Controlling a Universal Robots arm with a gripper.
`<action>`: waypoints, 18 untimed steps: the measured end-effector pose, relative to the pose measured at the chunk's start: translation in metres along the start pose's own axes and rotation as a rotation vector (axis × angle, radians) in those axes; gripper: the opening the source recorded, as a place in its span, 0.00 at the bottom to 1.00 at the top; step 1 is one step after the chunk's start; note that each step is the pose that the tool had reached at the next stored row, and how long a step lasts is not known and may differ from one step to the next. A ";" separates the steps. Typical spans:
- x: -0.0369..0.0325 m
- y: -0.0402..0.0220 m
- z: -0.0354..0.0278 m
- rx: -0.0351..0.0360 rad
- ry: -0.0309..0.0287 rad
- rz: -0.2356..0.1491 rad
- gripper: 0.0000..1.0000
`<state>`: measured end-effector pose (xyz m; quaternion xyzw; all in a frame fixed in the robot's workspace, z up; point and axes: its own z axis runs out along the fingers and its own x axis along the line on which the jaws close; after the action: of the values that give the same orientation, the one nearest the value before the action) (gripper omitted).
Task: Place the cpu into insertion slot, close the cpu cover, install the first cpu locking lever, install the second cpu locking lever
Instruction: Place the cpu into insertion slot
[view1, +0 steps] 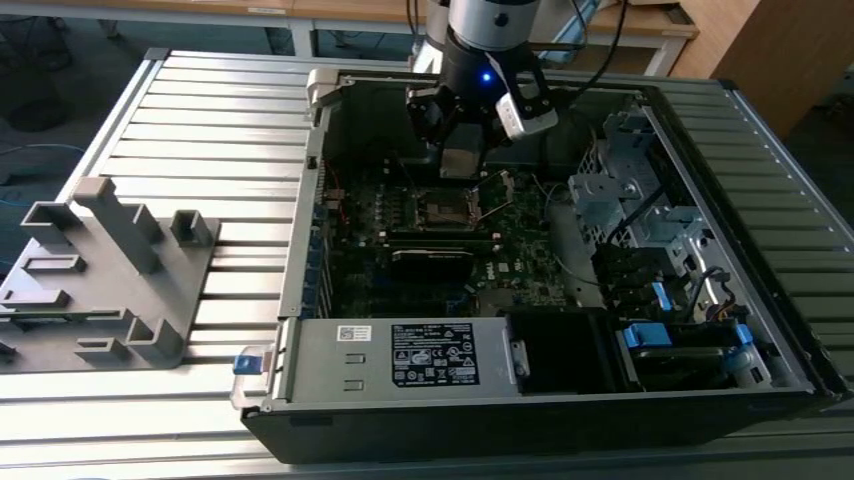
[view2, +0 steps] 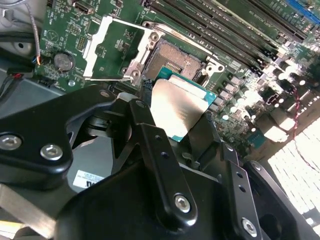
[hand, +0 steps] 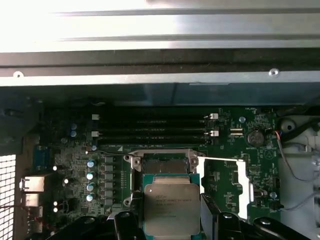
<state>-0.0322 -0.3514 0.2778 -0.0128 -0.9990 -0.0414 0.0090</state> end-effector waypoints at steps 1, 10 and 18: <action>0.0000 -0.0002 0.0019 0.0000 0.0000 0.000 0.54; 0.0001 -0.0007 0.0093 0.0002 0.0000 0.000 0.54; 0.0001 -0.0009 0.0110 0.0004 0.0000 0.000 0.54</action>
<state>-0.0326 -0.3514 0.2668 -0.0128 -0.9990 -0.0412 0.0090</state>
